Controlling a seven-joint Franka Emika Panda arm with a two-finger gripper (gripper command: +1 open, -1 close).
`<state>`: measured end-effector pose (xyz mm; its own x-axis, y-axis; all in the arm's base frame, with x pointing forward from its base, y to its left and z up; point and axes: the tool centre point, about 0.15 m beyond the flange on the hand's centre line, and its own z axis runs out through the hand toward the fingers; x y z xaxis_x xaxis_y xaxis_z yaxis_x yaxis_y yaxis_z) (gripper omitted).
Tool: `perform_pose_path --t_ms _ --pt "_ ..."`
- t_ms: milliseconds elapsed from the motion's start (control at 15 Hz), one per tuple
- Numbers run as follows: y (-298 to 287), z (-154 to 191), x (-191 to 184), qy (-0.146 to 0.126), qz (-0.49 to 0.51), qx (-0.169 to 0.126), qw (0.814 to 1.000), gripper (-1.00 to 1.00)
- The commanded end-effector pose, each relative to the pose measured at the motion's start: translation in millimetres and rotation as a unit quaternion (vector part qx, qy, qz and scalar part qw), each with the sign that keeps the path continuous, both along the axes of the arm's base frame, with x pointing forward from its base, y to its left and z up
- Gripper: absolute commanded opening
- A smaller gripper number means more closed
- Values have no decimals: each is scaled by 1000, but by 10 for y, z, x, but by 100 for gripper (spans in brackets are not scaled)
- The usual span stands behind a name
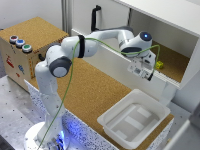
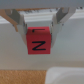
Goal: Move to the box, then place the pink object
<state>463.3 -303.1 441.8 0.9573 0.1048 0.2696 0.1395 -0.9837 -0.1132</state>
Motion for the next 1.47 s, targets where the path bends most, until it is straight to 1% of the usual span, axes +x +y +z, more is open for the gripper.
perform_pose_path --t_ms 0,400,600,667,733,867,1000,1067,1133,1200,1267,1400 --pt "-205 -554 -400 -6 -31 -49 998 -100" --pt "-389 -1091 -537 23 -31 -55 998 -100" --pt "-549 -1330 -531 41 -40 -48 997 -100" --pt "-624 -1447 -518 54 -44 -50 996 -100" --pt "-682 -1563 -505 66 -46 -44 996 -100" --pt "-807 -1857 -521 96 -62 -45 992 -100" --pt "-940 -2092 -522 121 -80 -28 989 -100" --pt "-973 -2153 -513 129 -85 -30 988 -100" --pt "-1018 -2247 -483 144 -88 -33 985 -100" --pt "-1026 -2294 -461 155 -87 -34 983 100" --pt "-1018 -2230 -469 149 -89 -34 984 100" --pt "-921 -2008 -504 129 -76 -46 988 100"
